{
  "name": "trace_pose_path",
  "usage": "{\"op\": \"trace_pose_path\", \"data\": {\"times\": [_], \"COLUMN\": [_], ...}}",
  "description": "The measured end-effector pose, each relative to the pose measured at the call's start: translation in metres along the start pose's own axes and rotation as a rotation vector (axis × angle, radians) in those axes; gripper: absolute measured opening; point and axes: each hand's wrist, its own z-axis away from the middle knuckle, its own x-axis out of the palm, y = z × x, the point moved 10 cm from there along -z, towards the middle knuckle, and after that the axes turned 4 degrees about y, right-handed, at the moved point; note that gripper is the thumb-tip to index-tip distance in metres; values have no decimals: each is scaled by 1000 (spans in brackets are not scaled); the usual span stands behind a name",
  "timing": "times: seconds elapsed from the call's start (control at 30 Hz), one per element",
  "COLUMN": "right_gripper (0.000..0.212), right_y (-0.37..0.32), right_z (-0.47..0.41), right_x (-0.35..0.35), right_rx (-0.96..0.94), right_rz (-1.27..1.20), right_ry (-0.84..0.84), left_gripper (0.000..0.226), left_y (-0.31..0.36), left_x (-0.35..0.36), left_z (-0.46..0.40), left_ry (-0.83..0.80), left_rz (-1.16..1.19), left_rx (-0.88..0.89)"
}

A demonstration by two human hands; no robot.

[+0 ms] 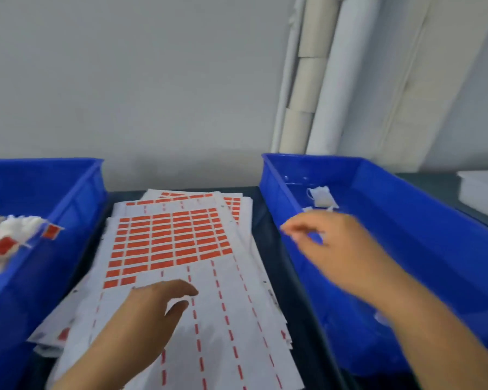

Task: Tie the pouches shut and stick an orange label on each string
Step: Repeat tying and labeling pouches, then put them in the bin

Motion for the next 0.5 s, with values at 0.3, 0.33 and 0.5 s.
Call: {"op": "trace_pose_path", "data": {"times": [0.3, 0.33, 0.5], "right_gripper": [23, 25, 29], "right_y": [179, 191, 224], "right_z": [-32, -33, -34], "right_x": [-70, -63, -35], "right_rx": [481, 487, 524], "right_rz": [623, 676, 655], "right_ry": [-206, -268, -378], "left_gripper": [29, 26, 21], "left_y": [9, 6, -14], "left_x": [69, 70, 66], "left_z": [-56, -55, -48], "left_ry": [34, 65, 187], "left_rz": [5, 57, 312], "left_rx": [34, 14, -52]}}
